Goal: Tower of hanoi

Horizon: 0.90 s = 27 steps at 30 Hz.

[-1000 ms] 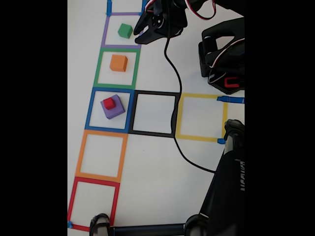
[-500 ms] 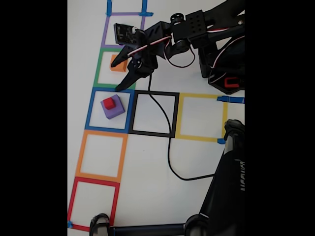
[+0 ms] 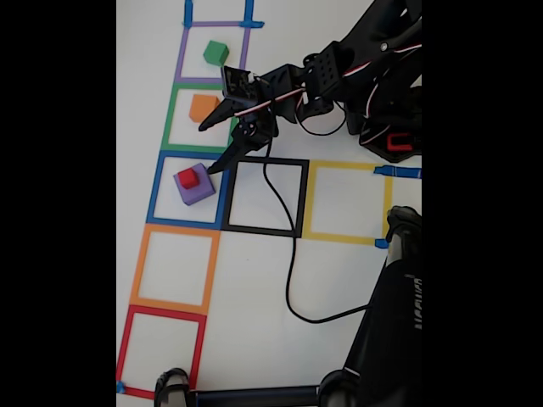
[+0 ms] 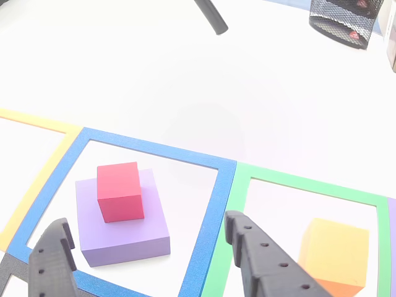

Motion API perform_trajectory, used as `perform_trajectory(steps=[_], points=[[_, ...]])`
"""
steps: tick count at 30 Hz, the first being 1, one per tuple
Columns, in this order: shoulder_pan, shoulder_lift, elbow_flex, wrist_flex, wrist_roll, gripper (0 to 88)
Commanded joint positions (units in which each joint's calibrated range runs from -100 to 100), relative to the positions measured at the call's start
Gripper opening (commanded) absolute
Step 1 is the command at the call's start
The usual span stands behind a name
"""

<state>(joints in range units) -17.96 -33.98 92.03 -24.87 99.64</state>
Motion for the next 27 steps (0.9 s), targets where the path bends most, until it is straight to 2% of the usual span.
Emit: perform_trajectory(steps=[1, 10, 27], points=[[-0.5, 6.7, -1.2, -8.2, 0.4, 28.6], [-1.7, 28.5, -9.3, -25.5, 0.4, 28.6], [-7.4, 45.6, -19.1, -34.2, 0.4, 28.1]])
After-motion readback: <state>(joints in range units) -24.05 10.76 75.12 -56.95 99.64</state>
